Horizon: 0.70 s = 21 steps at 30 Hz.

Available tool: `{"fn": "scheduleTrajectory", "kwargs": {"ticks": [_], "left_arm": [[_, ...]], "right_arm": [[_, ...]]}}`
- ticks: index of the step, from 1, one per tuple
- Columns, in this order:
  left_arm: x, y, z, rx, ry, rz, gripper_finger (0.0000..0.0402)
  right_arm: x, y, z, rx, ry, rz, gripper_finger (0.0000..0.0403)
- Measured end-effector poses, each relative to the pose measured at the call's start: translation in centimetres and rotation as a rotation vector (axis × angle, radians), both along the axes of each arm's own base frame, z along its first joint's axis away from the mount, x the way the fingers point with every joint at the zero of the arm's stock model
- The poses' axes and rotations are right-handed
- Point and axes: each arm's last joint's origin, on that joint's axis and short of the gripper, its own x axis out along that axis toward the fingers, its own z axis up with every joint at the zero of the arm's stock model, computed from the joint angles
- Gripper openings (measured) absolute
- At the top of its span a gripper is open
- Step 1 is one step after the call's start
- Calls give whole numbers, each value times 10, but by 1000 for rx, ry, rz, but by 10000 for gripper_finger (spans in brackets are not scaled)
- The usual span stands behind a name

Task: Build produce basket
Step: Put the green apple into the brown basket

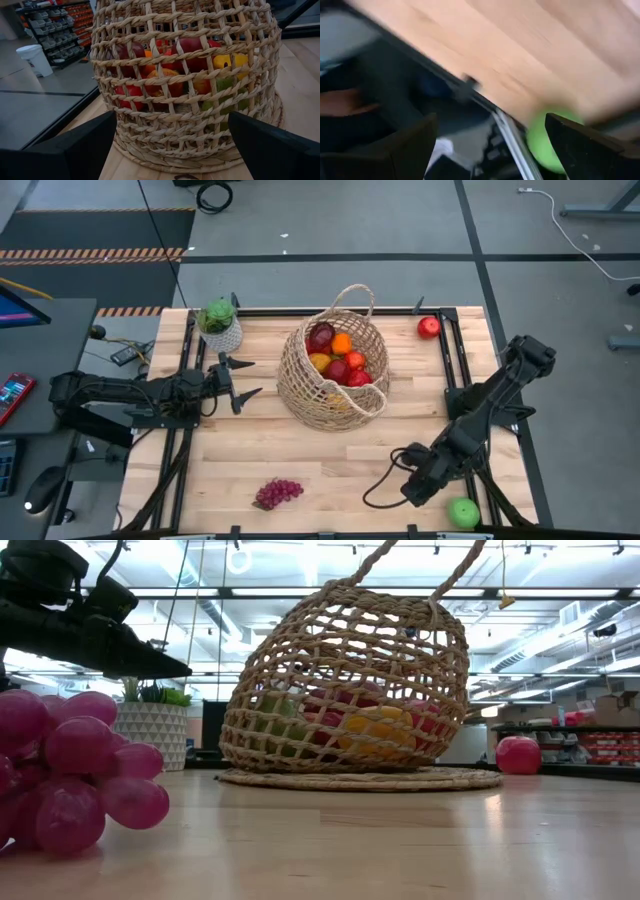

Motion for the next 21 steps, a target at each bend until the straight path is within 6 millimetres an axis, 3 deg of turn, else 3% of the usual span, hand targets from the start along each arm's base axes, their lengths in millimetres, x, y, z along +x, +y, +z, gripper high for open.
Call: {"fn": "scheduleTrajectory", "kwargs": {"ticks": [7, 21], "left_arm": [[0, 0, 0, 0, 0, 0, 390], [0, 0, 0, 0, 1, 0, 390]], "right_arm": [[-2, 15, -17, 75, 324, -150, 373], [-7, 43, -60, 20, 572, -152, 373]]}}
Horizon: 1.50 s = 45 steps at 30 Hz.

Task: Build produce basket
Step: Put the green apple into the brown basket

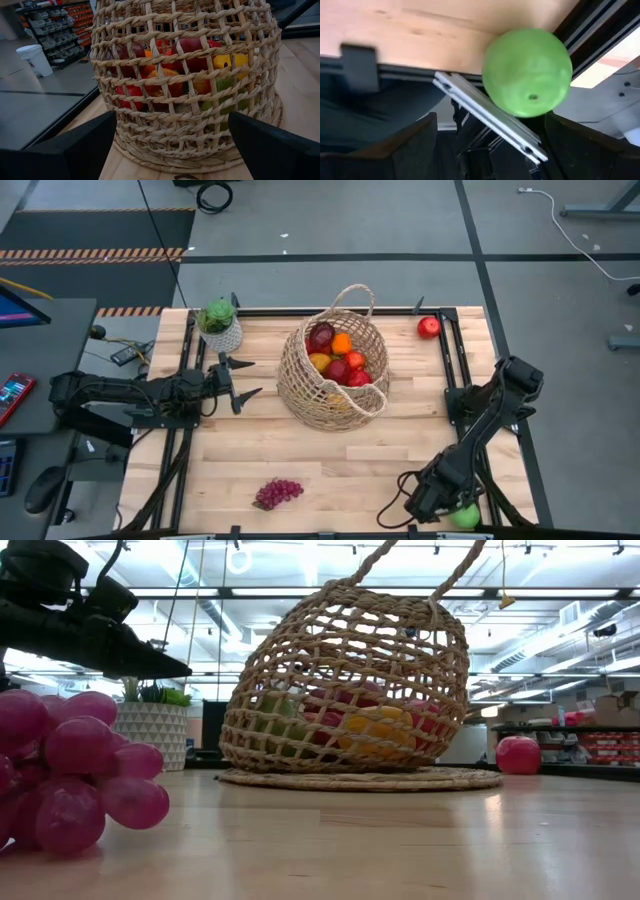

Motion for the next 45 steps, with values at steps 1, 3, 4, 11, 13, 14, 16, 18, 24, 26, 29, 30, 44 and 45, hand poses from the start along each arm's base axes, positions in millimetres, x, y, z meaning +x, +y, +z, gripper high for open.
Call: {"fn": "scheduleTrajectory", "kwargs": {"ticks": [1, 3, 4, 11, 13, 14, 16, 18, 24, 26, 29, 30, 44, 45], "left_arm": [[0, 0, 0, 0, 0, 0, 390], [0, 0, 0, 0, 0, 0, 390], [0, 0, 0, 0, 0, 0, 390], [0, 0, 0, 0, 0, 0, 390], [0, 0, 0, 0, 0, 0, 390], [0, 0, 0, 0, 0, 0, 390], [0, 0, 0, 0, -1, 0, 390], [0, 0, 0, 0, 0, 0, 390], [0, 0, 0, 0, 0, 0, 390], [0, 0, 0, 0, -1, 0, 390], [0, 0, 0, 0, -1, 0, 390], [0, 0, 0, 0, 0, 0, 390], [0, 0, 0, 0, 0, 0, 390], [0, 0, 0, 0, 0, 0, 390]], "right_arm": [[0, 1, -3, -8, 10, -1, 373], [0, 3, -6, 1, 38, -2, 373], [0, 3, -6, 11, 52, 0, 373], [-3, 4, -6, 27, 91, 13, 373], [-5, 6, -7, 20, 86, 22, 373], [-7, 7, -9, 16, 80, 30, 373], [-13, 7, -12, -3, 95, 40, 373], [-17, 9, -13, -10, 100, 51, 373], [-28, 12, -19, -52, 95, 56, 373], [-31, 12, -24, -57, 96, 55, 373], [-32, 11, -29, -43, 94, 48, 373], [-33, 11, -30, -47, 87, 43, 373], [-35, 5, -44, -27, 73, 45, 373], [-34, 4, -44, -21, 68, 49, 372]]}}
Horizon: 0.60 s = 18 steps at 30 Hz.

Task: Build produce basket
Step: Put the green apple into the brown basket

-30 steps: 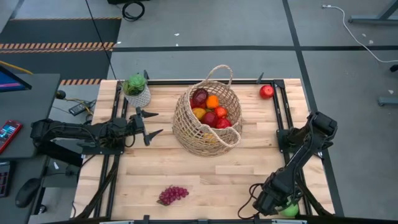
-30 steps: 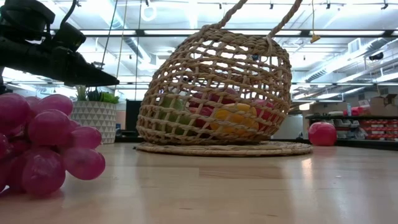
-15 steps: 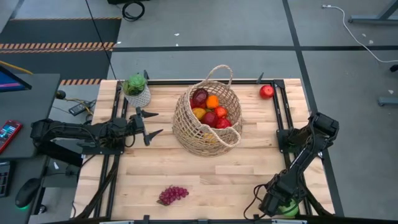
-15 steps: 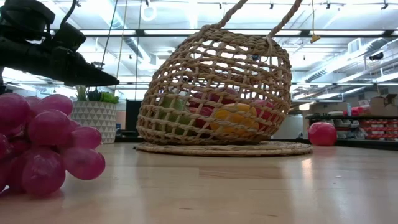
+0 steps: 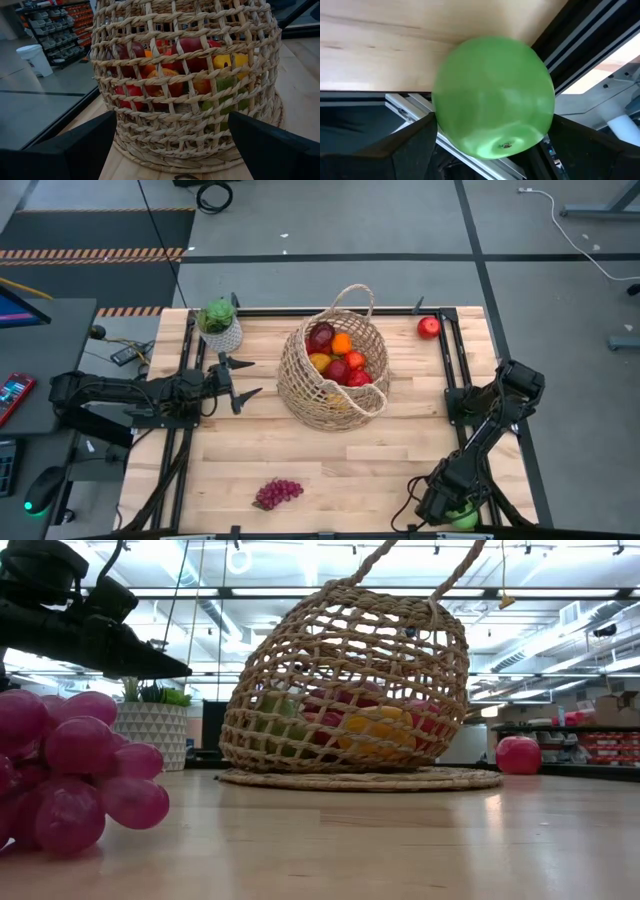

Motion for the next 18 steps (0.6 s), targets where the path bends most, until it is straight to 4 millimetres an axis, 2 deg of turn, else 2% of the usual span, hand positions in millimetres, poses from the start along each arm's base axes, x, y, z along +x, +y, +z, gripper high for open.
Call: {"fn": "scheduleTrajectory", "kwargs": {"ticks": [11, 18], "left_arm": [[0, 0, 0, 0, -1, 0, 390], [0, 0, 0, 0, 0, 0, 390]], "right_arm": [[5, -1, 0, 56, -46, 44, 347], [20, -10, 15, 2, -90, 103, 346]]}}
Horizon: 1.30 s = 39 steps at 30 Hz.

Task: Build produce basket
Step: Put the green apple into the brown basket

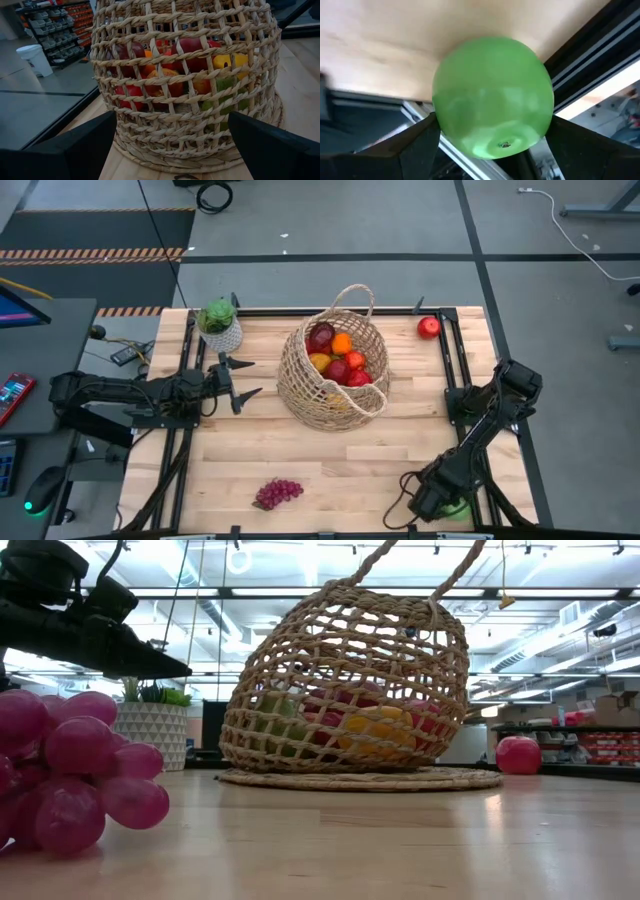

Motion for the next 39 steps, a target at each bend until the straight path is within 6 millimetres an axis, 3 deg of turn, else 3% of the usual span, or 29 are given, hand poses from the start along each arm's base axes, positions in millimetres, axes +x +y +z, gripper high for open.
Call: {"fn": "scheduleTrajectory", "kwargs": {"ticks": [12, 21, 30, 39], "left_arm": [[0, 0, 0, 0, 0, 0, 390], [0, 0, 0, 0, 0, 0, 390], [0, 0, 0, 0, 0, 0, 390], [0, 0, 0, 0, 0, 0, 390]], "right_arm": [[34, -19, 42, -149, -195, 118, 345], [55, -38, 97, -309, -617, 162, 345], [55, -59, 154, -344, -936, 184, 345], [55, -76, 213, -401, -1474, 333, 345]]}}
